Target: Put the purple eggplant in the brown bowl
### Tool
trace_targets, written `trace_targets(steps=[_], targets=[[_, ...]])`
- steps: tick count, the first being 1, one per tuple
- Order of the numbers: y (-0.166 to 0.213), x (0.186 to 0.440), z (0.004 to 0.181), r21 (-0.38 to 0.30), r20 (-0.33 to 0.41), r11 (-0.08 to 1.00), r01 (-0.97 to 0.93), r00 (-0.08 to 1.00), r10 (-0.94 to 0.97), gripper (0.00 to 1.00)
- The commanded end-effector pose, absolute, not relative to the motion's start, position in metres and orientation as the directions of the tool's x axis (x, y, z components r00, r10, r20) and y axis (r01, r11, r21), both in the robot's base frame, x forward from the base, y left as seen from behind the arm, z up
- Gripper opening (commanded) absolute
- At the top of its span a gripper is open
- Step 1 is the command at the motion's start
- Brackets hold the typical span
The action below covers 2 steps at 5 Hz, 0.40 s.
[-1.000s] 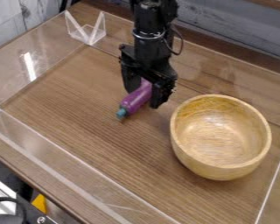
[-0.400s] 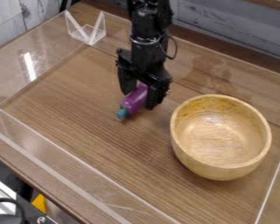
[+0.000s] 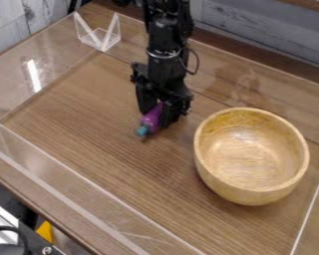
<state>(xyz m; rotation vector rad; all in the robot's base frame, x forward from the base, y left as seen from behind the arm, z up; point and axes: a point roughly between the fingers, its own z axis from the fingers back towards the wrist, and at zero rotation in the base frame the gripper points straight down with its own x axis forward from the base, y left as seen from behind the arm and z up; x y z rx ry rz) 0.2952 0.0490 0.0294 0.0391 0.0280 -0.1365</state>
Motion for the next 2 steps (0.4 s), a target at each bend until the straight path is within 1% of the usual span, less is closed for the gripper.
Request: trace_targets(steps=[1, 2], targets=[[0.054, 0.304, 0.049, 0.05, 0.021, 0.992, 0.117, 0.993, -0.118, 0.0], [0.05, 0.302, 0.06, 0.039, 0.022, 0.993, 0.109, 0.994, -0.11, 0.0]])
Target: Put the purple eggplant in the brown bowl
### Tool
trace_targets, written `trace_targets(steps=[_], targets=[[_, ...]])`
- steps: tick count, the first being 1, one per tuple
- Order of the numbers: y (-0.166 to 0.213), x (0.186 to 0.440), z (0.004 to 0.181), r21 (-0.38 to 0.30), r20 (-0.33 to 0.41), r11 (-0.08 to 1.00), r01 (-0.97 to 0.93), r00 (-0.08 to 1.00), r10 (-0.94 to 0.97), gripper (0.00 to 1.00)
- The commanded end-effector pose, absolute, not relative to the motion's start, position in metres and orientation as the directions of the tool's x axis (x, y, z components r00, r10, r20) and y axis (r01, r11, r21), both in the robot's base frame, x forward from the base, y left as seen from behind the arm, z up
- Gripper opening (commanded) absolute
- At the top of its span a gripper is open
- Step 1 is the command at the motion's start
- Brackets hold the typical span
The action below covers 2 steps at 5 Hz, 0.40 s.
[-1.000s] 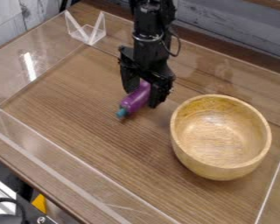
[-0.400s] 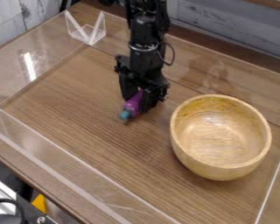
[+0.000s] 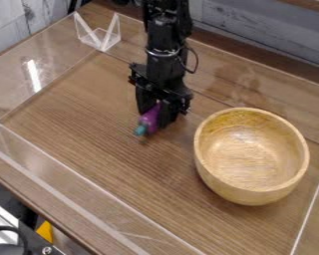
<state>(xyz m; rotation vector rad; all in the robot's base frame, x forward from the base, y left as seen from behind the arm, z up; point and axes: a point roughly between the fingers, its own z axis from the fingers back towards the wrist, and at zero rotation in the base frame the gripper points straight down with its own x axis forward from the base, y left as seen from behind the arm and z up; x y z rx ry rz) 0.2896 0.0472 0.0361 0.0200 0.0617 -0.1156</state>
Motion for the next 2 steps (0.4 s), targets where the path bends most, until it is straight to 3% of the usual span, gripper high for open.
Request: trace_targets(steps=[1, 2], targets=[[0.045, 0.3, 0.073, 0.033, 0.028, 0.994, 0.102, 0.994, -0.102, 0.0], [0.026, 0.299, 0.096, 0.026, 0.052, 0.995, 0.096, 0.994, -0.097, 0.0]])
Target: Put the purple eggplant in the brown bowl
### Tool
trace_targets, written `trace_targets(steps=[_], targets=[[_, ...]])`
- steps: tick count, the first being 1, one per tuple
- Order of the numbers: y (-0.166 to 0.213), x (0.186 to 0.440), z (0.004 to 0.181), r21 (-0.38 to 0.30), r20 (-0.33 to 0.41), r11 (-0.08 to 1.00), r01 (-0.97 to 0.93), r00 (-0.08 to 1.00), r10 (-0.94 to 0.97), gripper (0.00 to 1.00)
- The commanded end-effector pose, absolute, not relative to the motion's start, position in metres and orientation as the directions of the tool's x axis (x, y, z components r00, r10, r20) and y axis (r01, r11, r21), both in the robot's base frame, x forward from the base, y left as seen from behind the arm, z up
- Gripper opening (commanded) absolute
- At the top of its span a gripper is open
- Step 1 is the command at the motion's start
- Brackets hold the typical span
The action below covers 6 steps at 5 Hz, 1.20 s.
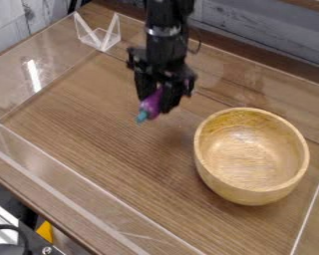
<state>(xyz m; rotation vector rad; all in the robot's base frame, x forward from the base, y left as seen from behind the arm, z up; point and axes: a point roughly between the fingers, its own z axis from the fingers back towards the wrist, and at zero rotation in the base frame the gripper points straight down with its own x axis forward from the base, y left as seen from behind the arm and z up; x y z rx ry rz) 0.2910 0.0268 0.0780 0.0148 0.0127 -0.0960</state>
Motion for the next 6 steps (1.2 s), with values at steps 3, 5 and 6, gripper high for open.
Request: trace_targets(steps=[3, 5, 6], targets=[[-0.081, 0.294, 0.103, -0.046, 0.057, 0.963, 0.267, 0.963, -0.264, 0.0], [-0.106, 0.29, 0.092, -0.057, 0.058, 0.948, 0.313, 0.949, -0.309, 0.0], [-0.108, 0.285, 0.087, -0.062, 0.062, 0.943, 0.326, 0.944, -0.323, 0.0]])
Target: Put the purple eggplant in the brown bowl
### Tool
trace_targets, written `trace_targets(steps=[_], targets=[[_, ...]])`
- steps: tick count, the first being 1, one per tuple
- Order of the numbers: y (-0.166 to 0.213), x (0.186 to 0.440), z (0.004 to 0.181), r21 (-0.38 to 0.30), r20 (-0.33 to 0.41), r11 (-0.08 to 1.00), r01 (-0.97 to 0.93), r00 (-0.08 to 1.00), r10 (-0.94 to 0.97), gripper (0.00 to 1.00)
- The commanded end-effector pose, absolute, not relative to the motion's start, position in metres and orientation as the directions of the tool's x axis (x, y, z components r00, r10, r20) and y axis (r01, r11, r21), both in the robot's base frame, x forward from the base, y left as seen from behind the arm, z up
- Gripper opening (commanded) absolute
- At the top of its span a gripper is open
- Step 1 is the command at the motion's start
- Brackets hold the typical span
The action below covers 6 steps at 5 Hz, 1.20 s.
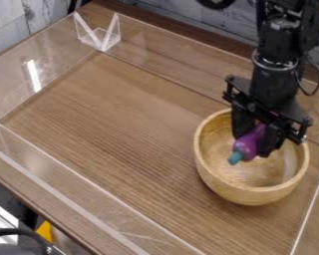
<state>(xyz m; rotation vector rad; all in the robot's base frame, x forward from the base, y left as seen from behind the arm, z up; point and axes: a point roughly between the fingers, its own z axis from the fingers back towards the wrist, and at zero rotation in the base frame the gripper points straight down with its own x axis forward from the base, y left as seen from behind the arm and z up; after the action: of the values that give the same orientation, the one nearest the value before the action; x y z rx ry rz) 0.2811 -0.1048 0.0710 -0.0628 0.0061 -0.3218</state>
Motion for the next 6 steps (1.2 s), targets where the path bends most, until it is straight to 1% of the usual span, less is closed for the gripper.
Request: trace_targets(steps=[1, 2, 4, 5, 6], targets=[[-0.109, 0.2816, 0.0805, -0.06, 0.069, 0.939, 0.337, 0.94, -0.333, 0.0], [-0.1098, 0.2797, 0.0768, -0.058, 0.076, 0.938, 0.342, 0.938, -0.337, 0.0], [-0.1102, 0.2774, 0.076, -0.057, 0.082, 0.94, 0.337, 0.94, -0.332, 0.0], [-0.1103, 0.2769, 0.0761, -0.058, 0.081, 0.94, 0.337, 0.94, -0.332, 1.0], [-0.1107, 0.2757, 0.0781, -0.061, 0.081, 0.941, 0.334, 0.941, -0.329, 0.0]])
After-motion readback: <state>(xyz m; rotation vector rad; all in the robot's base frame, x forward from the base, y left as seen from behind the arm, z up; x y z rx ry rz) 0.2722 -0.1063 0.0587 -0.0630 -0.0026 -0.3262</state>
